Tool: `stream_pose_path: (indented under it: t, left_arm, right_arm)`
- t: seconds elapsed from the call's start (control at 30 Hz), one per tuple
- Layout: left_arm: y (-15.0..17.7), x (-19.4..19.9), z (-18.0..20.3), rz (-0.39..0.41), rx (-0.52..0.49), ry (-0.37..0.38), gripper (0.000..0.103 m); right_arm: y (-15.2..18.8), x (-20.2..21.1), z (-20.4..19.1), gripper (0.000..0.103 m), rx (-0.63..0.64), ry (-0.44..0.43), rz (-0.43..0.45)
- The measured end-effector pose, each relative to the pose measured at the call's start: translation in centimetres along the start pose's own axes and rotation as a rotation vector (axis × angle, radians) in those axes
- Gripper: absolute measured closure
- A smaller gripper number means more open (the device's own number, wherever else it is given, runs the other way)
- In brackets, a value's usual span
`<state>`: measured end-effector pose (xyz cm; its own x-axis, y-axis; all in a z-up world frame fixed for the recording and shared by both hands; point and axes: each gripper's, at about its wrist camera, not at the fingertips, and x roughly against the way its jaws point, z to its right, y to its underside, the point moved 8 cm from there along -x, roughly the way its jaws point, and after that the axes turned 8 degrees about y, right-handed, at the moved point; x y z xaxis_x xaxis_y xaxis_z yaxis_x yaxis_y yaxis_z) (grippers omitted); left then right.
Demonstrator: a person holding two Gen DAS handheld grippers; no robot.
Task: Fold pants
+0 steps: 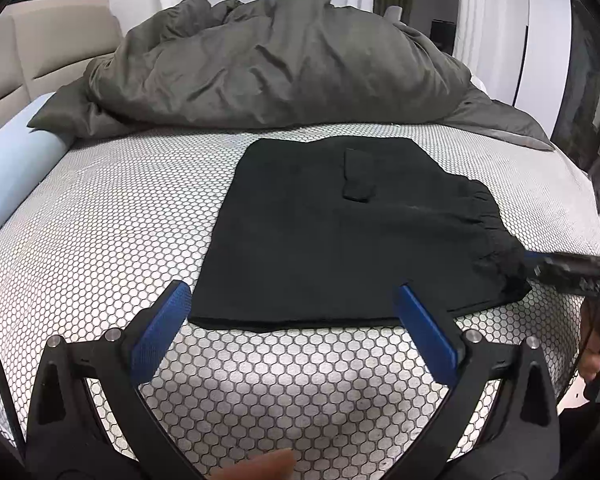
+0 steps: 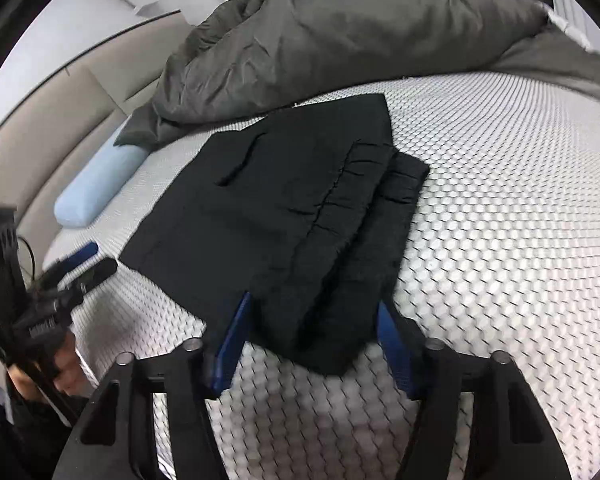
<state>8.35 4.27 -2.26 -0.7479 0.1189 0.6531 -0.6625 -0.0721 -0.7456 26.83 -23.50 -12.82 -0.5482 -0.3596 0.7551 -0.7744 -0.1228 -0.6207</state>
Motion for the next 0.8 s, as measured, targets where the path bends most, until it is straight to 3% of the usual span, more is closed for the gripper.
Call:
stream_pose_path:
  t: [0.07,0.17,0.27,0.33,0.37,0.47,0.53,0.63,0.7,0.8]
  left_arm:
    - [0.0,-0.2,0.1,-0.001,-0.004,-0.002,0.001]
    - [-0.1,-0.4,-0.1,-0.003,-0.006,-0.005,0.001]
    - [0.0,-0.7,-0.7,-0.014,0.003,-0.019,0.001]
    - [-0.1,-0.9,-1.4,-0.023,0.016,-0.039,0.001]
    - [0.0,-1.0,-1.8,-0.027,0.024,-0.045,0.001]
    - [0.0,-1.2,-3.0,-0.041,0.065,-0.055,0.001]
    - [-0.1,-1.1,-3.5,-0.036,0.088,-0.052,0.001]
    - [-0.9,-1.0,-4.3,-0.021,0.095,-0.056,0.001]
    - [-2.2,-1.7,-4.9,-0.019,0.096,-0.049,0.001]
    - [-4.0,-4.2,-6.1,-0.068,0.093,-0.051,0.001]
  right_arm:
    - [-0.9,1.1,-0.3,0.092,0.029,0.040,0.050]
    - [-1.8,3.4,-2.4,0.094,0.102,0.007,0.122]
    - [-1.7,4.1,-2.9,0.095,0.115,0.007,0.137]
    - [-1.1,3.5,-1.4,0.095,0.092,0.045,0.114]
    - [-0.3,2.2,0.1,0.095,0.052,0.077,0.059]
    - [0.8,0.4,1.7,0.092,-0.002,0.065,-0.018]
    - [0.0,1.6,1.4,0.082,-0.019,0.033,0.016]
    - [-2.0,4.3,1.9,0.033,-0.059,0.021,0.135]
    - [-3.5,4.4,2.3,0.031,-0.059,0.030,0.153]
    - [-5.5,2.0,2.8,0.031,-0.090,-0.008,0.086]
